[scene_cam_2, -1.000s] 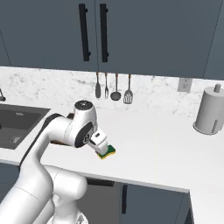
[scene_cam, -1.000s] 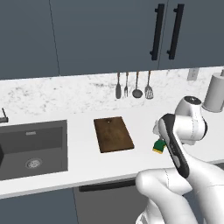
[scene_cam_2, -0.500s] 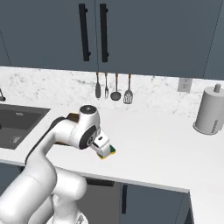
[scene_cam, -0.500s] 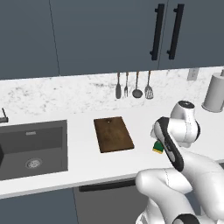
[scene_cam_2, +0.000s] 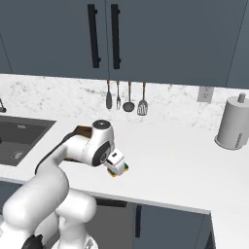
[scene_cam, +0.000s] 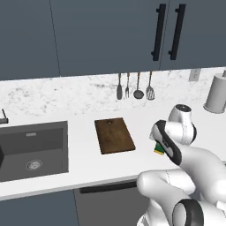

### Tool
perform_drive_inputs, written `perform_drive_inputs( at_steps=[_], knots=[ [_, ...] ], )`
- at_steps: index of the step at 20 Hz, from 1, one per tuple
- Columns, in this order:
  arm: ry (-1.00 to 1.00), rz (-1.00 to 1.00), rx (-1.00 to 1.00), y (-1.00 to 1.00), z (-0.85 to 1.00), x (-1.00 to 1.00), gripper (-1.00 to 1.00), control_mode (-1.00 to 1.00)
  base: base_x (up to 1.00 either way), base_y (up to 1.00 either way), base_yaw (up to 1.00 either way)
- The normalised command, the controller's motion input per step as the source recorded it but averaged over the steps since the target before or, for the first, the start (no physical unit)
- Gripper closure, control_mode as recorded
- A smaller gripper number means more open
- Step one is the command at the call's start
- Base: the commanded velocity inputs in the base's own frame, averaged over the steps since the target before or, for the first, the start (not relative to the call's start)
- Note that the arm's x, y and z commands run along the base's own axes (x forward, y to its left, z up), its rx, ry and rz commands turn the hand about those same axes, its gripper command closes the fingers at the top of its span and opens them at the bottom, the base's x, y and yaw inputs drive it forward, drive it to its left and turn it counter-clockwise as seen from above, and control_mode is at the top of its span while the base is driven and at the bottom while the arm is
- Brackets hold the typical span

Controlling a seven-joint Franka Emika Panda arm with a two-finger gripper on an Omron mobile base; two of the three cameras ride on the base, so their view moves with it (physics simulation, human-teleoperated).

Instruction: Pick up the sponge from the counter and clean the cutting board by briefly scrubbing or pressing down on the cutting board. Once finished, release the sponge.

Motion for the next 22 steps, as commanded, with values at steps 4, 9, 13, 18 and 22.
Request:
perform_drive_inputs(
  at_steps=[4,9,13,18,22],
  knots=[
    [0.04,0.0,0.0,-0.15,-0.29,0.18,-1.0,-1.0,0.0,0.0,0.0],
    [0.06,0.0,0.0,-0.21,-0.16,0.36,-1.0,-1.0,0.0,0.0,0.0],
    [0.02,0.0,0.0,-0.05,-0.01,0.41,-1.0,-1.0,0.0,0.0,0.0],
    [0.0,0.0,0.0,0.0,-0.09,0.2,-1.0,-1.0,0.0,0.0,0.0],
    [0.0,0.01,0.0,-0.14,-0.41,0.0,-1.0,-1.0,0.0,0.0,0.0]
  ],
)
